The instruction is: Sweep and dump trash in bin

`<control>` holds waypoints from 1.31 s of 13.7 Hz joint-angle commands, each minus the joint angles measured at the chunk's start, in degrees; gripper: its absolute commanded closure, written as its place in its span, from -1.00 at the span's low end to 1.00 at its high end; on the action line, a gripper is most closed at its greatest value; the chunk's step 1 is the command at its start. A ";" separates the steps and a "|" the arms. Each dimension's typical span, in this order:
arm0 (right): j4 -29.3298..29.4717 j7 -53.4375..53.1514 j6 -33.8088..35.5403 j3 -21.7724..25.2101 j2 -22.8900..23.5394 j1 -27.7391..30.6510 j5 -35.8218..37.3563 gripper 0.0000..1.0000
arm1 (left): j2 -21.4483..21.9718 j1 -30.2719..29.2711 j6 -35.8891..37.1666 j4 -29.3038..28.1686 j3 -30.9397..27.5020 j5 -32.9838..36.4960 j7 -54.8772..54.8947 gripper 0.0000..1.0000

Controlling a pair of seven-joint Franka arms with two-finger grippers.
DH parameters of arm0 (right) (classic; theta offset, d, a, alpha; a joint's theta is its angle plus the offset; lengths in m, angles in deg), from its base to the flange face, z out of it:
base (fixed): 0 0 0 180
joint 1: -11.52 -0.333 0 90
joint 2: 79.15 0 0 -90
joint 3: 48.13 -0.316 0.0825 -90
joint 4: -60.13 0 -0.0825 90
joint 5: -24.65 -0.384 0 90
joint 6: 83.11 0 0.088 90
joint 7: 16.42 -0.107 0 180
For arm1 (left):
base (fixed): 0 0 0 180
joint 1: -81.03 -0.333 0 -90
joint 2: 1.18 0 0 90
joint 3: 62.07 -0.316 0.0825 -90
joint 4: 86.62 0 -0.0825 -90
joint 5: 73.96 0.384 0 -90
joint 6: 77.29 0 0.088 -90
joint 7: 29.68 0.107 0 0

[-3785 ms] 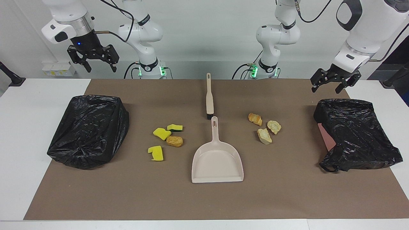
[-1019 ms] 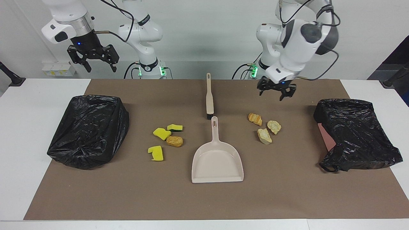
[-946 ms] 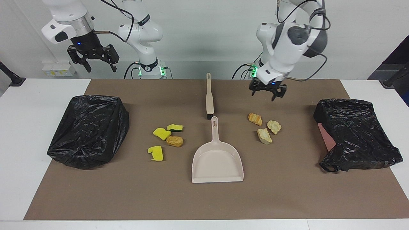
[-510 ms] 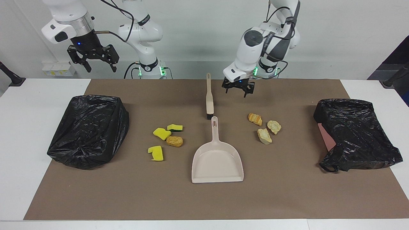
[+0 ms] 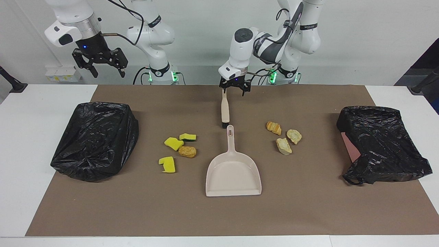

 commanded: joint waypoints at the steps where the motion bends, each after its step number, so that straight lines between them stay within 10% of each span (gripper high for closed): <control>1: -0.52 1.32 -0.34 -0.34 -0.73 0.73 -0.58 -1.00 | -0.12 3.63 -3.28 -1.67 -1.17 -0.28 -3.71 -1.00; 12: -0.52 1.32 -0.34 -0.34 -0.73 0.73 -0.58 -1.00 | -3.64 7.33 -9.44 -4.39 -1.08 -0.28 -7.33 -0.79; 13: -0.52 1.32 -0.34 -0.34 -0.73 0.73 -0.58 -1.00 | -3.64 7.42 -9.44 -4.31 -1.08 -0.28 -7.85 -0.48; 15: -0.52 1.32 -0.34 -0.25 -0.73 0.73 -0.58 -1.00 | -3.47 7.33 -8.48 -4.48 -1.08 -0.28 -6.46 0.99; 18: -0.52 1.32 -0.34 -0.34 -0.73 0.73 -0.58 -1.00 | -3.47 7.16 -8.03 -4.39 -1.17 -0.28 -4.95 1.00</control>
